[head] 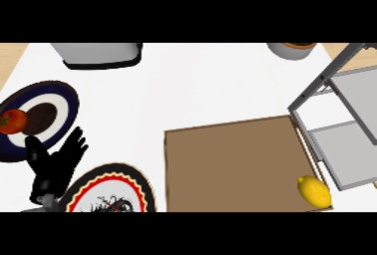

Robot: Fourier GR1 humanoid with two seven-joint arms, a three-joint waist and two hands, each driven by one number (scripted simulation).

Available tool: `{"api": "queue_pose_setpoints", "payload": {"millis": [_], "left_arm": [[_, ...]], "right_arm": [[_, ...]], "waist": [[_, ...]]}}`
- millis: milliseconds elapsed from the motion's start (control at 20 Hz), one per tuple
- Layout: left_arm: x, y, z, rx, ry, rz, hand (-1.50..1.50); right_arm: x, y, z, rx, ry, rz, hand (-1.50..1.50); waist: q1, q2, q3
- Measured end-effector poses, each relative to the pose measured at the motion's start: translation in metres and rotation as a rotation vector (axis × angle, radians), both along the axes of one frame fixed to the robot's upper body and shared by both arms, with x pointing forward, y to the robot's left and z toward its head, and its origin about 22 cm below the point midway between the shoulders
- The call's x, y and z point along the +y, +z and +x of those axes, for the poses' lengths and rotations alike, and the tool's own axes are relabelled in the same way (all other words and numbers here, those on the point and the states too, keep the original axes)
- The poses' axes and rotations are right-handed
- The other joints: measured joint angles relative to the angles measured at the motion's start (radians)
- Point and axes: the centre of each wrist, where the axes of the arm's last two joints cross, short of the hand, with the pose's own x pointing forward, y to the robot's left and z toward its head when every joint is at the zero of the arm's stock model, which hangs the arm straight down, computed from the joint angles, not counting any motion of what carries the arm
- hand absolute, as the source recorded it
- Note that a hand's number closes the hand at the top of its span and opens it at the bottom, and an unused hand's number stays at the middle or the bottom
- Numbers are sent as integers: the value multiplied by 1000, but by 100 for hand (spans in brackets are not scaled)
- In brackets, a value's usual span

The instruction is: Pick the squash from the tray and place it in the tiered shelf

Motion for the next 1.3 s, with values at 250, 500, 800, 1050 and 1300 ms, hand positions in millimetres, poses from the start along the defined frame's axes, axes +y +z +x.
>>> {"api": "queue_pose_setpoints", "payload": {"millis": [250,500,800,1050,1300], "left_arm": [[-5,0,1,-2,-37,-4,0],[-12,3,12,-16,-62,0,0],[-17,4,14,-17,-82,5,0],[-15,4,19,-16,-90,-1,0],[-18,4,24,-19,-102,1,0]], "right_arm": [[-27,53,-10,-45,-91,38,150],[-57,107,-5,-64,-160,87,150],[-76,156,22,-82,-224,117,150],[-88,170,48,-64,-220,108,150],[-96,164,74,-37,-197,55,150]], "waist": [[31,5,0],[55,11,0],[82,16,2],[90,18,3],[99,21,3]]}}
